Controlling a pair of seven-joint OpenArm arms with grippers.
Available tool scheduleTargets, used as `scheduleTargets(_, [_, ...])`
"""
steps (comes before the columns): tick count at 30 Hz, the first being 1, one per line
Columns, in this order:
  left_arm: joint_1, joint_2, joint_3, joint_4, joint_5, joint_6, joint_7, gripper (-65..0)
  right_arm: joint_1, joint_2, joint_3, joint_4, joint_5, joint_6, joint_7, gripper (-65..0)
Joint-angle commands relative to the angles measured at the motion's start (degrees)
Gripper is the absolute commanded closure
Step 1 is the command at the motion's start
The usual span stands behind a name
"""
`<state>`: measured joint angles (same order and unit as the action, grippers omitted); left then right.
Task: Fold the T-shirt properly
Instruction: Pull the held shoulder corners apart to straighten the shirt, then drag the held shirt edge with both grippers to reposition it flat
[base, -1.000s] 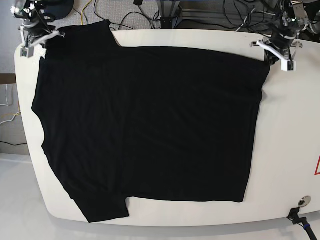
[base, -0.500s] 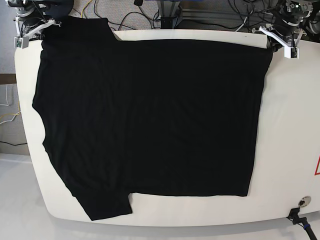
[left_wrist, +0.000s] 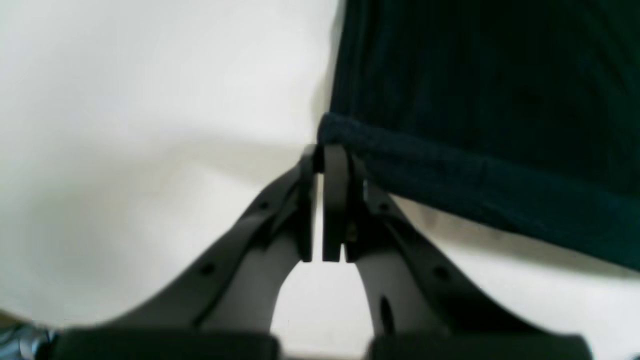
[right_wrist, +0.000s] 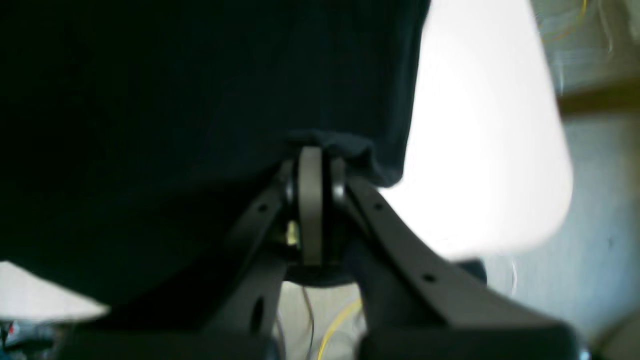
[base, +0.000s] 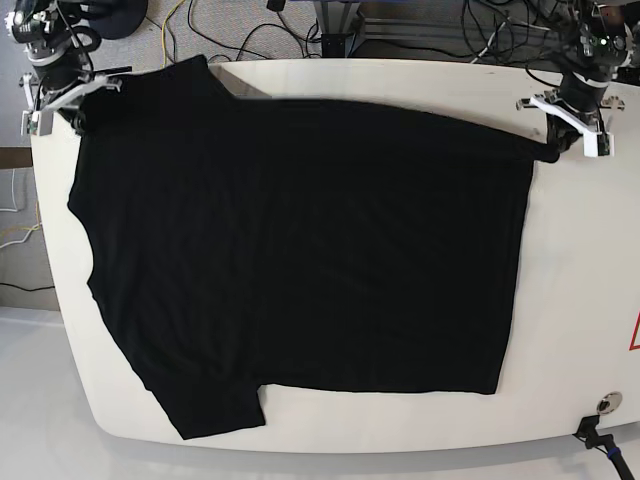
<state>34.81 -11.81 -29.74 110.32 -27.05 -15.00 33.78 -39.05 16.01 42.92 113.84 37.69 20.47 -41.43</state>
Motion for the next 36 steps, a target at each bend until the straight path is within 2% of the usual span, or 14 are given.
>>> scheduleTargets(1, [-2.9, -0.7, -0.8, 1.5, -0.3, 0.0, -1.6, 0.0, 3.7, 1.0, -0.2, 2.7, -1.0, 0.0, 2.0, 0.0])
scheduleTargets(13, [-14.4, -1.5, -0.7, -0.9, -0.4, 0.0, -1.8, 0.0, 15.6, 1.5, -6.0, -1.3, -6.1, -1.1, 2.2, 0.0])
scheduleTargets(19, [-17.7, -1.5, -0.7, -0.8, 1.1, -0.3, -1.0, 0.0, 18.0, 1.5, -6.6, -2.2, -7.9, -1.0, 3.0, 0.0])
scheduleTargets(29, [-22.9, -1.6, -0.5, -4.7, 4.3, -0.5, -4.8, 0.0, 28.6, 2.3, -12.9, -13.3, -9.6, -0.8, 3.2, 0.0])
scheduleTargets(36, [-25.9, -1.7, 0.0, -8.7, 8.6, -0.6, -6.8, 0.0, 35.1, 4.2, -18.5, -17.4, -13.1, -1.2, 4.2, 0.0])
